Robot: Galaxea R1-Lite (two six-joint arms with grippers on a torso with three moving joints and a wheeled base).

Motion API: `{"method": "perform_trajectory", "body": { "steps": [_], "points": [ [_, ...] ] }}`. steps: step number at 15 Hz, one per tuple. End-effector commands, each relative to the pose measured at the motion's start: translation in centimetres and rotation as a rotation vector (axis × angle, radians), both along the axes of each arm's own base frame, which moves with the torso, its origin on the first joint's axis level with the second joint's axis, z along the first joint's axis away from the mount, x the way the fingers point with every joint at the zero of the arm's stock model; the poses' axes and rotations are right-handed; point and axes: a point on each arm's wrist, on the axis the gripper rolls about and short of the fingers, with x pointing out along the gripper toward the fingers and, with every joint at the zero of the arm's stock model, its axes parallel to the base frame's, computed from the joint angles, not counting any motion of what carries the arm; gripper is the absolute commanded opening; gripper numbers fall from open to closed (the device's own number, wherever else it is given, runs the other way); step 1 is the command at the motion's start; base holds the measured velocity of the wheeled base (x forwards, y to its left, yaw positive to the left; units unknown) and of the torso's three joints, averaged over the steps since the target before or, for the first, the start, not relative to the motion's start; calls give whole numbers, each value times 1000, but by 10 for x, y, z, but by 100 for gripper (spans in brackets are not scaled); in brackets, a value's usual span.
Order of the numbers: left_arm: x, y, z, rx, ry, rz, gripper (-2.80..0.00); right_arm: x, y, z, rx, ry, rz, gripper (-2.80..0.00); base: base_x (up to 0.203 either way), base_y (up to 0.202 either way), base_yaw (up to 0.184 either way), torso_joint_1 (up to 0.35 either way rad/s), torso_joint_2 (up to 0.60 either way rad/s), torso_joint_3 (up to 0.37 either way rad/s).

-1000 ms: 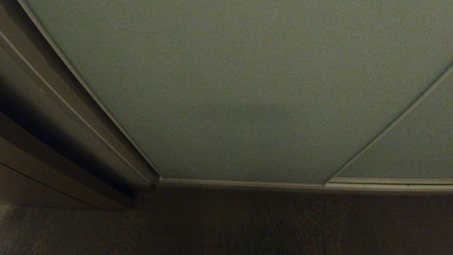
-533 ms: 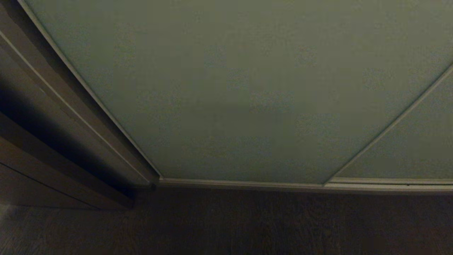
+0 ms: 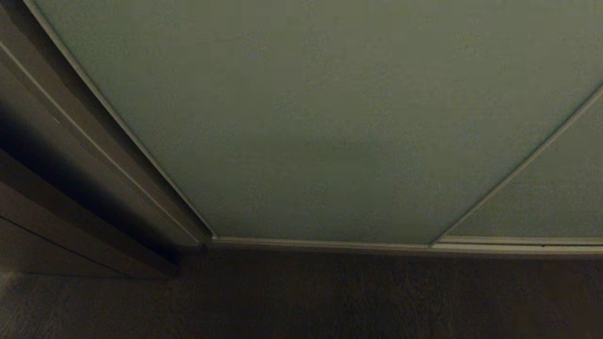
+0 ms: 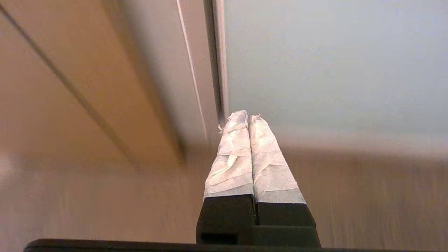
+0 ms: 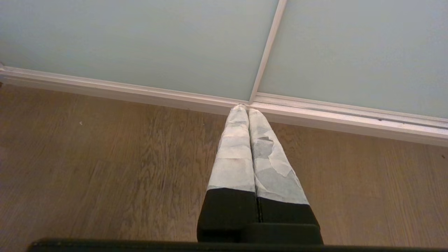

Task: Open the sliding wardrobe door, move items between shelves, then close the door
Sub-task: Open the door

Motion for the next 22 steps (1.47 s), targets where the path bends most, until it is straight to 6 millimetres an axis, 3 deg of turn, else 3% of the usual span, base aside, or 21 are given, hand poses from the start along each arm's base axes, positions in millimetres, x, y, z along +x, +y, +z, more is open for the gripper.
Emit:
{"method": "perform_trajectory", "body": {
  "steps": [1, 5, 9, 15, 22],
  "points": [
    [4, 0, 43, 6, -69, 21, -280, 0, 0, 0, -1, 0, 1, -280, 0, 0, 0, 0, 0, 0],
    [32, 0, 157, -67, -258, 176, -280, 0, 0, 0, -1, 0, 1, -280, 0, 0, 0, 0, 0, 0],
    [79, 15, 217, -94, -439, 308, -280, 0, 0, 0, -1, 0, 1, -280, 0, 0, 0, 0, 0, 0],
    [144, 40, 250, -51, -511, 266, -280, 0, 0, 0, -1, 0, 1, -280, 0, 0, 0, 0, 0, 0],
    [187, 52, 273, -31, -454, 183, -280, 0, 0, 0, -1, 0, 1, -280, 0, 0, 0, 0, 0, 0]
  ]
}}
